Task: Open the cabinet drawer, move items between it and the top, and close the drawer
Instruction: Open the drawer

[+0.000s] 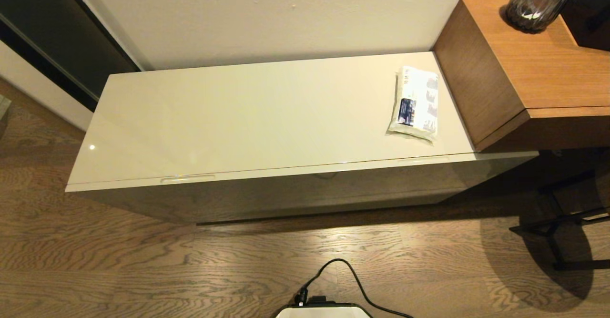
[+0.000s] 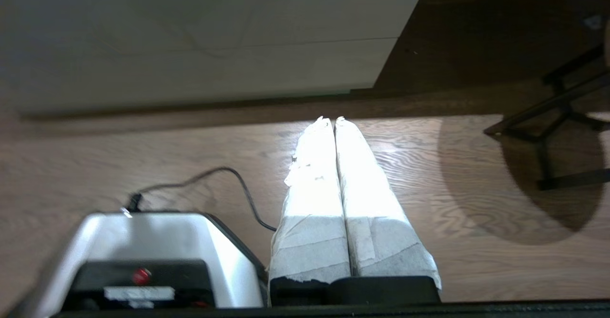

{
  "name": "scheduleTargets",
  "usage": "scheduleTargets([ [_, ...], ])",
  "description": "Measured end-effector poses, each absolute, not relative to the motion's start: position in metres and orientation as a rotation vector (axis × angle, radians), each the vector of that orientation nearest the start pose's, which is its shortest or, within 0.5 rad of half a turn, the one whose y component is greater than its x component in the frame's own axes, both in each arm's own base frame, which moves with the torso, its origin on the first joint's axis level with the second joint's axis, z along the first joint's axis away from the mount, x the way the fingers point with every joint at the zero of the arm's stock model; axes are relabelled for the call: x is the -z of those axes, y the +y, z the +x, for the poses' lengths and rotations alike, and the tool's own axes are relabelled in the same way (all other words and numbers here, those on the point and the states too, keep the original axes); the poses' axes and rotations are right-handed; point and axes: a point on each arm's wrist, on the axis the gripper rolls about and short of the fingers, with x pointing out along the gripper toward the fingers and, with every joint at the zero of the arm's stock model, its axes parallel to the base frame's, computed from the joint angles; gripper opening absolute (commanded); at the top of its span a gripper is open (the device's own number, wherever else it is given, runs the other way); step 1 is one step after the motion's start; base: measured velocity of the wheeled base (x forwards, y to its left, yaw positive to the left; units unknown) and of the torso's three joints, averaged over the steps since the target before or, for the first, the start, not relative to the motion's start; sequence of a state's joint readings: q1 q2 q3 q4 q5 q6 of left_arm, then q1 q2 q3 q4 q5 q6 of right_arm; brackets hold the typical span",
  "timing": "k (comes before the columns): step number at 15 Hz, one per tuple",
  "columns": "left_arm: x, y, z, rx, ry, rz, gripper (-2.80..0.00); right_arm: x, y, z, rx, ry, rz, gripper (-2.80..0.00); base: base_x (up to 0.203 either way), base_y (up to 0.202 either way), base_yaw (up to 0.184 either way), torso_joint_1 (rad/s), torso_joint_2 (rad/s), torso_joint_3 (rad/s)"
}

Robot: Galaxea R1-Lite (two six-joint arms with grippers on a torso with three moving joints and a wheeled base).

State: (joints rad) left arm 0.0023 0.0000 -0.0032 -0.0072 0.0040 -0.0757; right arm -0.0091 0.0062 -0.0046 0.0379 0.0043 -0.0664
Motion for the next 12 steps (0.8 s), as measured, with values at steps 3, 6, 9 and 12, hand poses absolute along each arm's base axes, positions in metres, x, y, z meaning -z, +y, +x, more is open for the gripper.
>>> scheduleTargets([
  [3,-0.077,0.000,-0.023,-0.006,-0.011,-0.076,-2.80,-0.077,0.000,-0.024,0.005,0.028,-0.078,-2.80,0.000,0.000,0.000,0.000,0.00,0.000],
  [6,-0.077,0.000,-0.023,-0.006,-0.011,-0.076,-2.80,-0.132,0.001,-0.036,-0.015,-0.027,-0.024,-2.80,0.000,0.000,0.000,0.000,0.00,0.000],
  [9,-0.077,0.000,-0.023,-0.006,-0.011,-0.076,-2.80,-0.197,0.001,-0.016,-0.035,0.064,0.101,-2.80,0.000,0.000,0.000,0.000,0.00,0.000],
  [12,-0.077,0.000,-0.023,-0.006,-0.010,-0.076,-2.80,-0.221,0.001,0.046,-0.040,0.288,0.167,-2.80,0.000,0.000,0.000,0.000,0.00,0.000],
])
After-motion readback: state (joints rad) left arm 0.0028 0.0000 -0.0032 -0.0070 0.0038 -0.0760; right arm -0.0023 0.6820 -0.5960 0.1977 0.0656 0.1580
